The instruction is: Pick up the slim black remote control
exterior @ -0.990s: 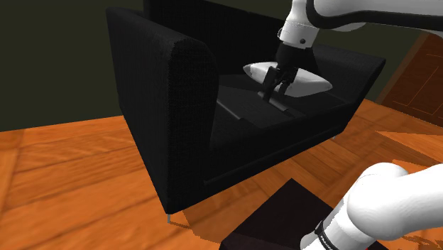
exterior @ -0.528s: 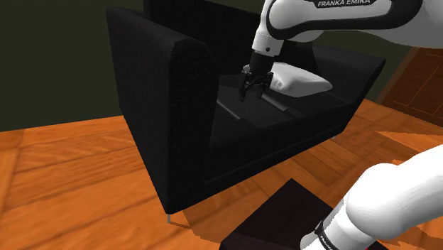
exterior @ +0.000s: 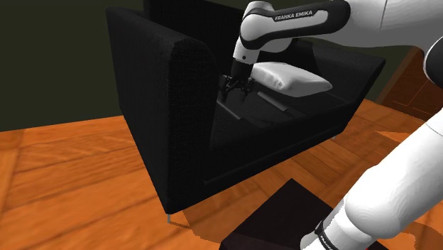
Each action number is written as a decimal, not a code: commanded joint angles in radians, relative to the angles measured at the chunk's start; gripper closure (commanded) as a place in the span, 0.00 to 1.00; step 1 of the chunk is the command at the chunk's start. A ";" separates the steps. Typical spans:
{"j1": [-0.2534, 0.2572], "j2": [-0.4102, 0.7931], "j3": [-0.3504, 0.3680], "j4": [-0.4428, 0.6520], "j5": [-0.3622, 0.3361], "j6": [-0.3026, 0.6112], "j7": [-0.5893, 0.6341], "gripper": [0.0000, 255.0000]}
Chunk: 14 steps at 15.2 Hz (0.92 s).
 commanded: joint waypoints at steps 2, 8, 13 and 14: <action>0.000 0.016 0.001 -0.019 0.002 0.034 0.003 0.00; 0.001 0.027 0.002 -0.068 0.003 0.095 0.000 0.00; 0.001 0.028 0.002 -0.068 0.003 0.095 0.001 1.00; 0.001 0.028 0.002 -0.069 0.003 0.096 0.000 1.00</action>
